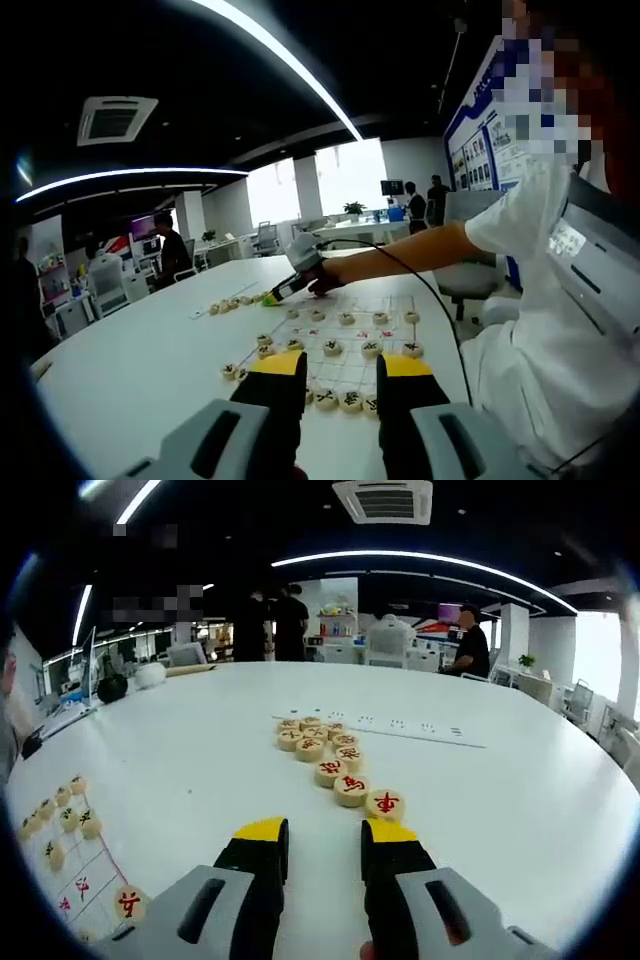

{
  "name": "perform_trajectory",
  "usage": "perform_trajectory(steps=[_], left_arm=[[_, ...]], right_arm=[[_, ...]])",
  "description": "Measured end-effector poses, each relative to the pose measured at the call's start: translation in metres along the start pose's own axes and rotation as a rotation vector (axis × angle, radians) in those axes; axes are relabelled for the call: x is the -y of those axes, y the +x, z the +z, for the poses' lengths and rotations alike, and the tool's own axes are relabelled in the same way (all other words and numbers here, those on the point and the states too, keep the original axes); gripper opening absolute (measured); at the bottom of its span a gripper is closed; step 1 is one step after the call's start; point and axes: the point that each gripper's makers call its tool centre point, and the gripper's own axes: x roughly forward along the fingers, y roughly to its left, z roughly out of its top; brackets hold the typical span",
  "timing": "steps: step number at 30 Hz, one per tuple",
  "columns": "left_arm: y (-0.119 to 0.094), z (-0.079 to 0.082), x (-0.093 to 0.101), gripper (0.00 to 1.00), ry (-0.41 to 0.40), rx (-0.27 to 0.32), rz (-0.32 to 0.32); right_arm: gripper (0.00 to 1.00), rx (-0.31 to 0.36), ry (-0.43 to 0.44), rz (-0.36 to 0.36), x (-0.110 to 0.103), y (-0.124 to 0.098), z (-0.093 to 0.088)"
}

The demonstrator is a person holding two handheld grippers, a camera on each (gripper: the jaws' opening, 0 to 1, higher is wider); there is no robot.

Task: Pick up the chess pieces one by one and place each piece onto its starting position on the chessboard, setting the pieces on their correct points until all the chess pieces are arranged in the starting layout

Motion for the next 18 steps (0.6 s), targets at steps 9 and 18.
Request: perform_trajectory(steps=[9,18], left_arm=[[0.003,-0.002,0.001,0.3,-0.003,-0.009,-0.006],[-0.002,-0.004,-0.006,0.3,-0.02,0.001,0.01]], right_arm=[[0.3,0.0,-0.028,0.056,-0.034,0.029,0.015],[0.34,-0.008,0.022,-0.089,0.005,0.045,0.011]])
